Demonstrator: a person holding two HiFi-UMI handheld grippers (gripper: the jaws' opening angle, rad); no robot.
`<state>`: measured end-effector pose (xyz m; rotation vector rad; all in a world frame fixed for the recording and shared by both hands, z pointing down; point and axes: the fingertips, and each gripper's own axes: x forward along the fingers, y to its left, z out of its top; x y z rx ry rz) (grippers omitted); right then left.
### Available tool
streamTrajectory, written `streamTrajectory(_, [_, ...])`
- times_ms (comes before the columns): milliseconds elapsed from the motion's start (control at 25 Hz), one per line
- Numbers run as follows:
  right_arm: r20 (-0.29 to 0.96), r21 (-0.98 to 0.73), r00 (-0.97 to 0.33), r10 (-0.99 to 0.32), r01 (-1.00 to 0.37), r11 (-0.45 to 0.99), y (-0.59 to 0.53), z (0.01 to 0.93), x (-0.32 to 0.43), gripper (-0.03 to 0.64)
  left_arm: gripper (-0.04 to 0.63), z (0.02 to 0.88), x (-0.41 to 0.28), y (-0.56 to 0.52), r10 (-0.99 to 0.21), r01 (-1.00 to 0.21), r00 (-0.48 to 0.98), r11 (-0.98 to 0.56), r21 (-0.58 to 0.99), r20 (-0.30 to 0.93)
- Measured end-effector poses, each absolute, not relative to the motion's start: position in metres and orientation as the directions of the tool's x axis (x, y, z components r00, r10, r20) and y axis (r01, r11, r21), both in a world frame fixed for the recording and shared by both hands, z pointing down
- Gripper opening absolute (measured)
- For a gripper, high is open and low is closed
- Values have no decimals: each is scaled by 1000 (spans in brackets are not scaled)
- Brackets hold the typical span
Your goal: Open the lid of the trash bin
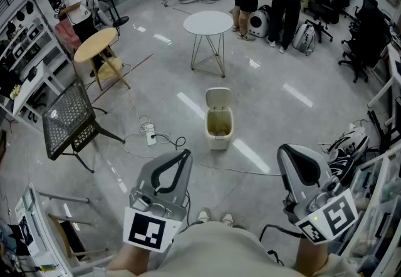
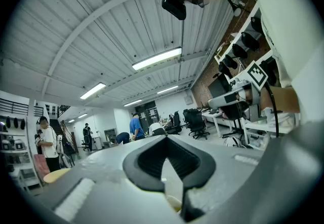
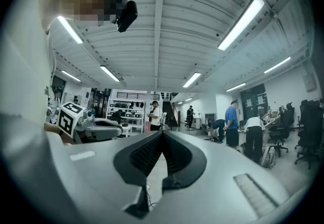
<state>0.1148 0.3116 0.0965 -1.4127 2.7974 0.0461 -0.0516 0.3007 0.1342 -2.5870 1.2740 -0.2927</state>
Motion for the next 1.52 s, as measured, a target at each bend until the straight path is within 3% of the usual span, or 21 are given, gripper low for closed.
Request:
streamTrajectory(280, [-50,-23,-582,-812,-812,584,312,94,117,3,2,134,-54,302,-799,-749,597,-589,-303,75])
streamTrajectory(1520, [20,-71,-587,-810,-809,584,300,141,155,3,2,158,-14,291,-812,-756,578,-568,-326,76])
